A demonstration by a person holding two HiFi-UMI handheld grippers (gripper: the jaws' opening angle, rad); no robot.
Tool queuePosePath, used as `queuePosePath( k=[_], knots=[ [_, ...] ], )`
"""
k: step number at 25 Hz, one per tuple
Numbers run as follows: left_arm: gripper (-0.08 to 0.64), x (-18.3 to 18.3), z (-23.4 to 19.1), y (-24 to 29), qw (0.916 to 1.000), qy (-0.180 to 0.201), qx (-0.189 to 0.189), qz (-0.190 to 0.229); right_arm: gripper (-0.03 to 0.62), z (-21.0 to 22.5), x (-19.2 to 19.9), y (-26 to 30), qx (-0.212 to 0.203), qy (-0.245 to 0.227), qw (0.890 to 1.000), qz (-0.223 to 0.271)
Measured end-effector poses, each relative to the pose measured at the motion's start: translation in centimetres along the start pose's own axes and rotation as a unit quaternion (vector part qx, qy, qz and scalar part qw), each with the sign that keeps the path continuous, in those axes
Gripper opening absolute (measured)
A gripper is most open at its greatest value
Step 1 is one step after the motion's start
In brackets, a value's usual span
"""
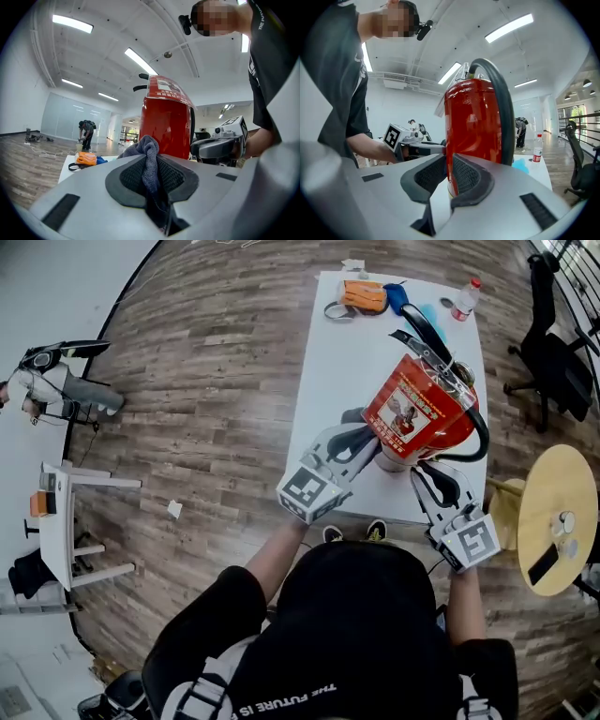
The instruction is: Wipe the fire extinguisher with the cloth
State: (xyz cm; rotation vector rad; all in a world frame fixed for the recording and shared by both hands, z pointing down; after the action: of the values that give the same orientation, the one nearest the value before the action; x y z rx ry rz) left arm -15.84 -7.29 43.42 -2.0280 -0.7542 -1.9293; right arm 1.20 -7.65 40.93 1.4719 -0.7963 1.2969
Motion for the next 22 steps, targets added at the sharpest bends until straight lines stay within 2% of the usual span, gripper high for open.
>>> queuePosePath(
  k=[6,13,17,22],
  knots=[
    [0.071,-0.1,0.3,-0.2,0.9999,0.005,-0.01,-0.009,0.018,1.0,0.2,-0.3,0.032,0.016,0.999,0.018],
    [0.071,-0.5,1.1,-0.3,0.9998,0.012,-0.017,-0.007,0.018,1.0,0.5,-0.5,0.055,0.015,0.998,0.015],
    [0.071,-1.9,0.7,-0.2,0.9994,0.026,-0.023,-0.003,0.018,0.7,0.7,-0.6,0.046,0.022,0.998,0.024],
    [0.071,-5.4,0.1,-0.5,0.9977,0.059,-0.021,0.024,0.018,0.2,-0.1,-0.2,0.031,0.009,0.999,0.03]
  ],
)
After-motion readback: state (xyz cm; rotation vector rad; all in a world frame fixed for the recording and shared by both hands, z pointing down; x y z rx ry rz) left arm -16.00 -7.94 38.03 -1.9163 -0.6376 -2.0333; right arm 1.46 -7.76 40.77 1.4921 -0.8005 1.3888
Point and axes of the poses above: the fingertips, and each gripper's own axes: y forward along the fingers, z to its right, x out of its underside, the point moved 6 cm from there along -y, backward along the fingers, and after that the axes turned 7 degrees about -z, right-handed, at the moved point
